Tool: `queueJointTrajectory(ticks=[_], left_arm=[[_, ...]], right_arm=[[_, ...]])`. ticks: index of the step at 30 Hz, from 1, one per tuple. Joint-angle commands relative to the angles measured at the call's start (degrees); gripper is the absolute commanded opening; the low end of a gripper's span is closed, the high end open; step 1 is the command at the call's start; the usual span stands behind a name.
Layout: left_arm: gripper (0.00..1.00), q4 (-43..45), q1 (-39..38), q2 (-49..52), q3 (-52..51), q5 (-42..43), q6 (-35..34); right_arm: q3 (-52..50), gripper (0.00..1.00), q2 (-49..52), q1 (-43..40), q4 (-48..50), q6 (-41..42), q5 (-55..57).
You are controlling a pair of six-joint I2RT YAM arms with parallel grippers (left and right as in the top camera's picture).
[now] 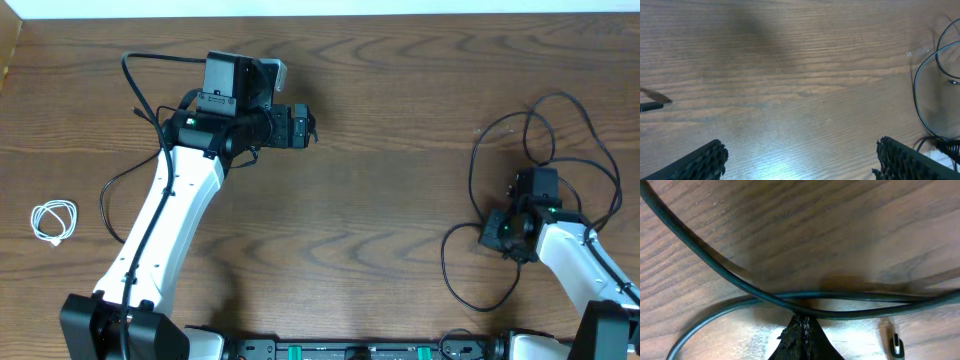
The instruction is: Untangle cables
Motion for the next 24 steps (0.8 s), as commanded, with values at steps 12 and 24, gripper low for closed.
queueJointTrajectory(ticks=[12, 24], left_arm=[[0.96, 0.1, -0.1, -1.0, -0.1, -0.7, 0.9], [0.96, 0.1, -0.1, -1.0, -0.1, -0.7, 0.9]], right_arm=[[0.4, 0.01, 3.7, -4.0, 3.8, 0.9, 5.7], [3.1, 0.01, 3.8, -15.8, 16.4, 2.3, 5.0]])
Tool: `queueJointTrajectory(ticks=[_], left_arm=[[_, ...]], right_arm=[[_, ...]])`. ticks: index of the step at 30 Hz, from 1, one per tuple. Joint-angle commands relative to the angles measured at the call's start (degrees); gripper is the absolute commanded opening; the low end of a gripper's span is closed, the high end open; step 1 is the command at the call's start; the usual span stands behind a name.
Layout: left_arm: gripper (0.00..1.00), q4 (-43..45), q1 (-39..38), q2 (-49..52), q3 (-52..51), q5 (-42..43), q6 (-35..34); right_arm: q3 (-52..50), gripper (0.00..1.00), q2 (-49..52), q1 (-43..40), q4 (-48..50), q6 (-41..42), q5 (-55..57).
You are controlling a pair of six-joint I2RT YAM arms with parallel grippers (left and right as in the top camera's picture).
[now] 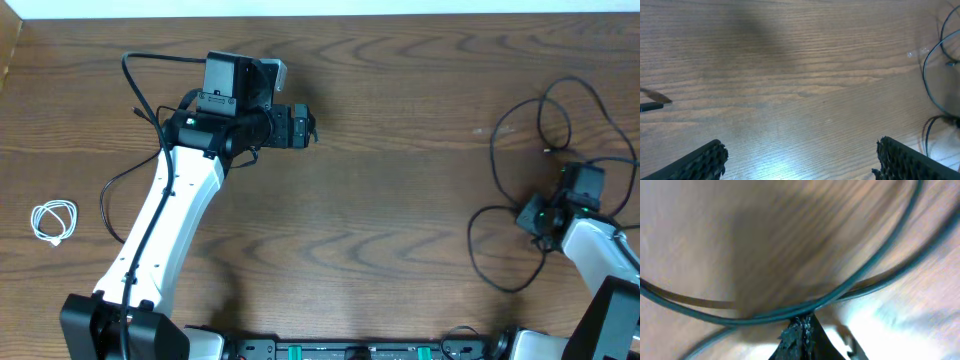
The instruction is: Untangle cables
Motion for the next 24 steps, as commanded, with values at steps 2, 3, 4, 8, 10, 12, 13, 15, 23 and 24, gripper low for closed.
queueJointTrajectory(ticks=[2, 3, 4, 8, 10, 12, 13, 15, 23, 24], left_arm=[[0.96, 0.1, -0.1, -1.0, -0.1, -0.7, 0.9], [0.96, 0.1, -0.1, -1.0, -0.1, -0.7, 0.9], [0.96, 0.1, -0.1, -1.0, -0.1, -0.7, 0.9], [0.96, 0.1, -0.1, -1.0, -0.1, -0.7, 0.9], [0.96, 0.1, -0.1, -1.0, -0.1, -0.7, 0.9], [0.96, 0.1, -0.1, -1.0, -0.1, -0.7, 0.9], [0.96, 0.1, -0.1, -1.0, -0.1, -0.7, 0.9], [0.96, 0.1, -0.1, -1.0, -0.1, -0.7, 0.9], [0.96, 0.0, -0.1, -1.0, -0.1, -0.7, 0.9], [0.96, 0.0, -0.1, -1.0, -0.1, -0.7, 0.9]], right_arm=[[2.1, 0.01, 0.1, -2.6, 5.4, 1.7, -0.9], [2.5, 0.01, 0.4, -2.8, 7.4, 1.7, -2.0], [3.0, 0.01, 0.8, -2.8, 8.2, 1.9, -2.4], [6.4, 0.01, 4.6, -2.8, 8.9, 2.0, -2.4], [8.8, 0.01, 7.4, -2.8, 8.6, 1.1, -2.4], [12.0, 0.01, 10.5, -2.9, 7.3, -0.3, -2.4], [13.9, 0.01, 12.1, -2.9, 5.9, -0.9, -2.4], [17.4, 0.01, 14.3, -2.9, 3.8, -2.1, -2.4], [29.3, 0.01, 18.6, -3.6, -5.7, -5.2, -4.2], [30.1, 0.01, 18.5, -3.6, -7.8, -5.5, -5.8]])
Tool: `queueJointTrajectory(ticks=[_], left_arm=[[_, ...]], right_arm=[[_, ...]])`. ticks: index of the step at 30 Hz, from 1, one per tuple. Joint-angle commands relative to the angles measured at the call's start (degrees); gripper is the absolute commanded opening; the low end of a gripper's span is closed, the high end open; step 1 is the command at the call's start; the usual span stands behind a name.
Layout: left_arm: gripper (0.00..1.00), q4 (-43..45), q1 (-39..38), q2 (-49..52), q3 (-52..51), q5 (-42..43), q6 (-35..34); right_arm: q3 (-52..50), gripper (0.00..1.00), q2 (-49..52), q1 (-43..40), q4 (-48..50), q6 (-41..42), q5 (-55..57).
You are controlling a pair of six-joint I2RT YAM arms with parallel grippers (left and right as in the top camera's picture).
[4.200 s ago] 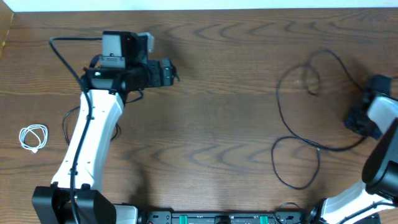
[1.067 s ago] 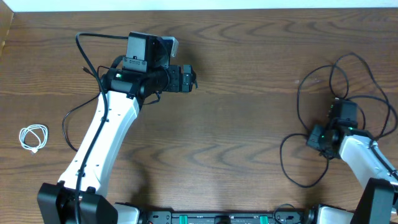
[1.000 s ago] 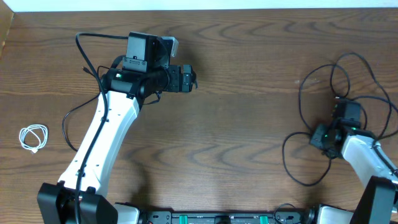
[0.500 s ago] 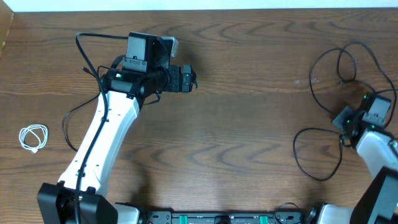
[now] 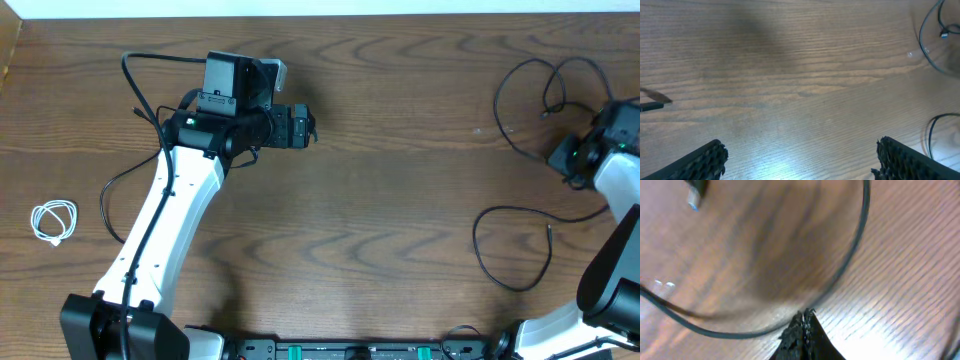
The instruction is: Untangle cables
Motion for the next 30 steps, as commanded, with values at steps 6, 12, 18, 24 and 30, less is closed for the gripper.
queueJointTrajectory(ticks=[6, 12, 18, 24, 30], left_arm=[[0.96, 0.1, -0.1, -1.0, -0.1, -0.7, 0.7], [0.96, 0.1, -0.1, -1.0, -0.1, -0.7, 0.8], [0.96, 0.1, -0.1, -1.0, -0.1, -0.7, 0.8], [0.96, 0.1, -0.1, -1.0, -0.1, -0.7, 0.8], [0.96, 0.3, -0.1, -1.0, -0.1, -0.7, 0.8]], right_arm=[[4.0, 0.01, 0.3, -0.2, -14.3, -6.2, -16.9], [4.0, 0.01, 0.3, 2.1, -25.8, -14.7, -26.4], [3.9, 0.01, 0.3, 5.8, -34.9, -19.3, -25.8], [2.2, 0.01, 0.3, 8.8, -36.6, -18.9, -22.6], [-1.8, 0.01, 0.3, 10.4, -38.9, -13.7, -13.0]])
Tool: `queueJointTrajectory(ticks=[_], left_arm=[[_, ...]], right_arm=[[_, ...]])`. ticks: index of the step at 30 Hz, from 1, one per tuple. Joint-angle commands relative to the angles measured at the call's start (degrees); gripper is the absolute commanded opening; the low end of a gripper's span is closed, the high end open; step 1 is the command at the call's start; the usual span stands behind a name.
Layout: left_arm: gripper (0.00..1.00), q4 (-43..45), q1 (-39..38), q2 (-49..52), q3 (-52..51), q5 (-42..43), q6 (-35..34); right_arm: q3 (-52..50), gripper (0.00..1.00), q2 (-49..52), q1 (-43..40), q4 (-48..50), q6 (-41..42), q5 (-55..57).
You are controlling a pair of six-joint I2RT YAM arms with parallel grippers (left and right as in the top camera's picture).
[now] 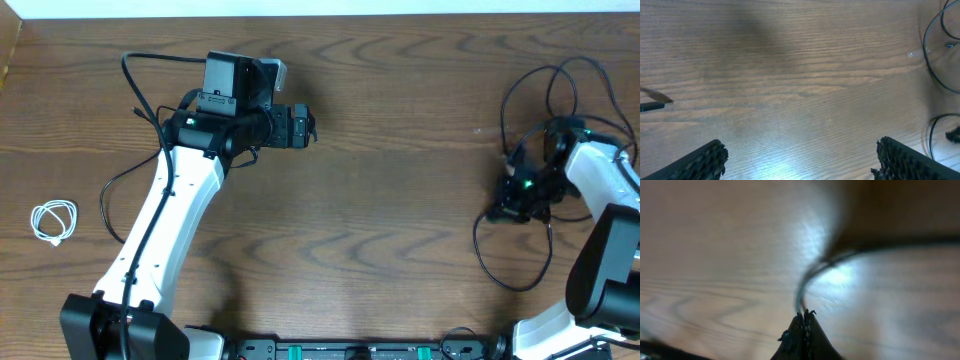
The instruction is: Untangle cables
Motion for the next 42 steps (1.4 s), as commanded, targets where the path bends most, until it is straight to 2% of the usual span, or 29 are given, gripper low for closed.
queueJointTrajectory(ticks=[1, 12, 24, 31, 37, 42], left_arm=[[0.96, 0.3, -0.1, -1.0, -0.1, -0.6, 0.8], [0.96, 1.1, -0.1, -1.0, -0.1, -0.5, 0.8], [0.96, 1.1, -0.1, -1.0, -0.1, -0.5, 0.7], [0.96, 1.2, -0.1, -1.0, -0.1, -0.5, 0.7], [0.96, 1.1, -0.1, -1.0, -0.1, -0.5, 0.7], [0.96, 1.1, -0.1, -1.0, -0.1, -0.5, 0.8]], right_arm=[[-3.1, 0.01, 0.3, 0.9, -0.7, 3.9, 8.6], [-6.6, 0.01, 0.3, 0.9, 3.1, 12.7, 20.3], [-6.6, 0.01, 0.3, 0.9, 19.5, 12.9, 20.3], [-6.6, 0.01, 0.3, 0.8, 30.5, 16.0, 23.2], [-6.6, 0.01, 0.4, -0.6, 36.1, 17.0, 29.1], [-6.6, 0.01, 0.4, -5.2, 38.4, 16.0, 29.9]])
